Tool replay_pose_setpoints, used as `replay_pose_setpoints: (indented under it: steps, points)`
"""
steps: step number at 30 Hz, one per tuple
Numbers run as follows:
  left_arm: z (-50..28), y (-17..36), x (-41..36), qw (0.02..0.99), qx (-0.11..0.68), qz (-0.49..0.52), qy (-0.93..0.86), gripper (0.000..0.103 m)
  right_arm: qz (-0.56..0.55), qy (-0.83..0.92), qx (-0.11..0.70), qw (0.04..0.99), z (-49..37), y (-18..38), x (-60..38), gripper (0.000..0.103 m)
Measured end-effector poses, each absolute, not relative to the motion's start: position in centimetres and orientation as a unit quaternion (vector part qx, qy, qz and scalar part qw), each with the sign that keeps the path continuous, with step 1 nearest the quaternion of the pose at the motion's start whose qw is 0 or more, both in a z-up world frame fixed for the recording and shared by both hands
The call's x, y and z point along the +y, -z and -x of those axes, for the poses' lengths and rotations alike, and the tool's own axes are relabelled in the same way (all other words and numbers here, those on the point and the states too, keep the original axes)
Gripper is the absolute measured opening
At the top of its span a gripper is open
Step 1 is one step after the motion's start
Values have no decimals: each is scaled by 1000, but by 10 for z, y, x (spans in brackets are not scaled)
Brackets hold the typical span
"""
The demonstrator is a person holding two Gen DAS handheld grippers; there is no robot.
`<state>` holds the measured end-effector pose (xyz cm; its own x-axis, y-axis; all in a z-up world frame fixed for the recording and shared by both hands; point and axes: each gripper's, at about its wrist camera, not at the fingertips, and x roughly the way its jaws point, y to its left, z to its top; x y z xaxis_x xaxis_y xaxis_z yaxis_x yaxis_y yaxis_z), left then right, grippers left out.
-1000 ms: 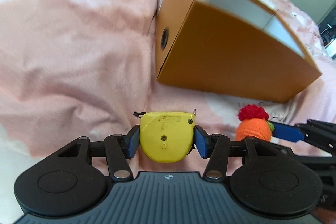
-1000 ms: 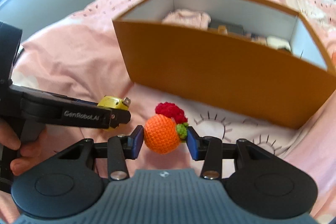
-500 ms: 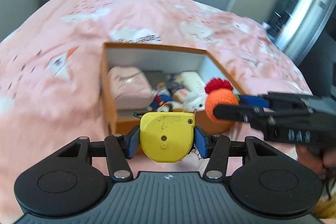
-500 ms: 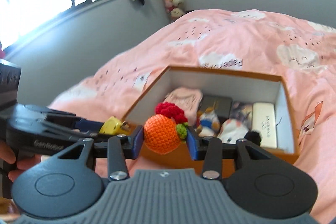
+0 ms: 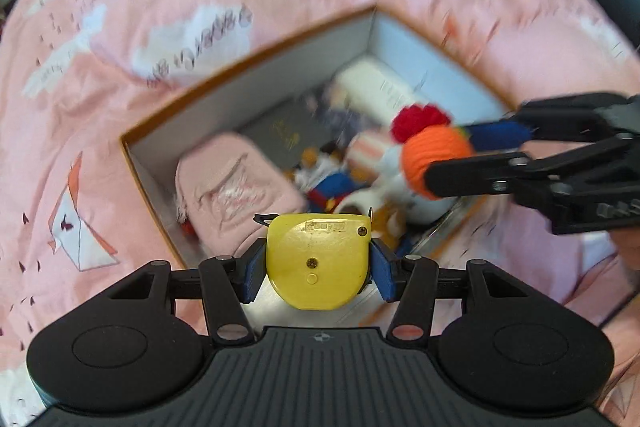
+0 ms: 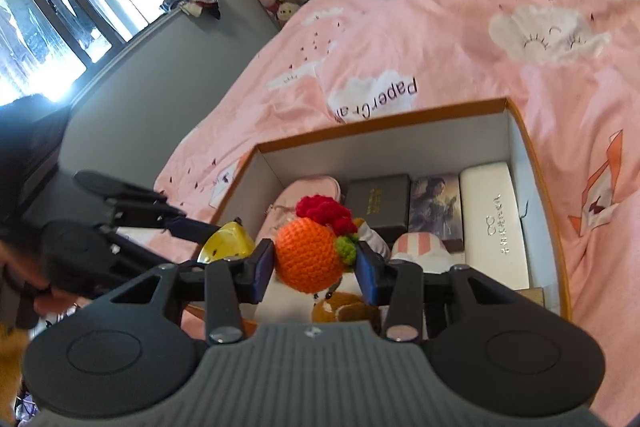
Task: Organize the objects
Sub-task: 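Lift the tape measure and crochet toy and carry them over the orange box, then lower both items into the orange box and open both tools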
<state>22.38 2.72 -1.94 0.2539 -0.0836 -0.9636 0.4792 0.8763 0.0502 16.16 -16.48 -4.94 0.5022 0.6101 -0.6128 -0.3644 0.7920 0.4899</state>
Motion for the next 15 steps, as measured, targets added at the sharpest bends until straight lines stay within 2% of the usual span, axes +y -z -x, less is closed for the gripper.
replay_pose_setpoints:
  steps: [8,15]
  points:
    - [-243,66,20,710,679,-151,113,61,-137,-289,426,846,-182,67,-160,45]
    - [-250,78,14,717,669,-182,71,61,-119,-288,438,843,-194,75,-155,45]
